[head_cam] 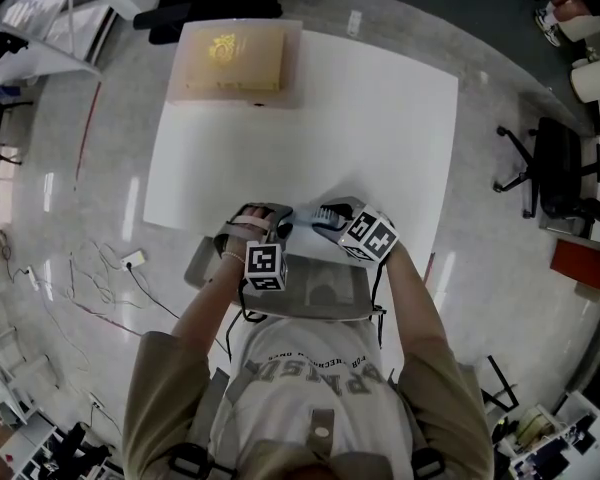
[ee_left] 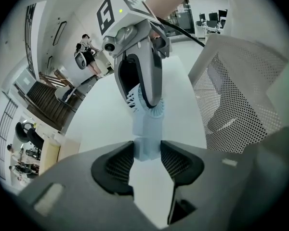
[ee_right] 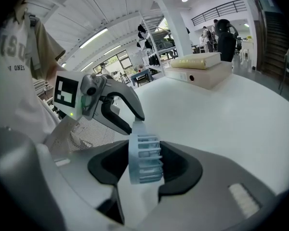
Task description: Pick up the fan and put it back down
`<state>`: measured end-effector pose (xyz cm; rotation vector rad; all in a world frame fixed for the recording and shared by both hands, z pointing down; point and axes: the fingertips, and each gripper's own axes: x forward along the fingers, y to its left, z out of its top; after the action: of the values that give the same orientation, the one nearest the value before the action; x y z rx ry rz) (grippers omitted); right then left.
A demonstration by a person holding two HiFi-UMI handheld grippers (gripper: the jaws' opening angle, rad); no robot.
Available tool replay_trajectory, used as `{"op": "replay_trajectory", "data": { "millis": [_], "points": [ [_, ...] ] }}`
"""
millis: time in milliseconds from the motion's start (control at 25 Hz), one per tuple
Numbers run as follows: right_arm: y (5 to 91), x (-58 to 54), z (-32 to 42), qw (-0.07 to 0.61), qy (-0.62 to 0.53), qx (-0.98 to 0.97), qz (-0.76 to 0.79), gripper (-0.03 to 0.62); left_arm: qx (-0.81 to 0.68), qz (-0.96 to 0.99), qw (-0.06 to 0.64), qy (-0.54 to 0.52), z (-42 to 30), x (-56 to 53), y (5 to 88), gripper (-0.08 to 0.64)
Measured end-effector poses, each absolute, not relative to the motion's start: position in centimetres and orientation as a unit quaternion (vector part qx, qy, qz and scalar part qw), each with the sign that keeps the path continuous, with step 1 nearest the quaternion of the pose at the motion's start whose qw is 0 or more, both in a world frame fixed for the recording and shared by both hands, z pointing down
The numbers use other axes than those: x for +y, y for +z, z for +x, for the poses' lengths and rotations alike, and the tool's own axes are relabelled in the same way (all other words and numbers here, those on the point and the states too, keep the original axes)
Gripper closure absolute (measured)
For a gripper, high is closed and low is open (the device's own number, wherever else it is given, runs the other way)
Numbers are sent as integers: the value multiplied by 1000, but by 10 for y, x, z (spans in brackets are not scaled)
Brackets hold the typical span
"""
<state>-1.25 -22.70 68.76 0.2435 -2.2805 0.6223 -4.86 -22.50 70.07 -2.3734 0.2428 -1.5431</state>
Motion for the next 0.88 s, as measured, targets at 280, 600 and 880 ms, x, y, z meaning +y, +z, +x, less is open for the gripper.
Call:
{"op": "replay_trajectory", "data": {
  "millis": [280, 600, 880],
  "points": [
    [689, -228, -11, 390, 211, -890, 107, 390, 77, -822, 151, -544, -47, -224, 704, 388],
    [688, -227, -10, 398, 191, -890, 114, 383, 72, -819, 134, -553, -48, -226, 704, 399],
    [673, -236, -2, 407, 117, -895, 139, 377, 57, -820, 106, -560, -47, -229, 705, 400]
  ]
}}
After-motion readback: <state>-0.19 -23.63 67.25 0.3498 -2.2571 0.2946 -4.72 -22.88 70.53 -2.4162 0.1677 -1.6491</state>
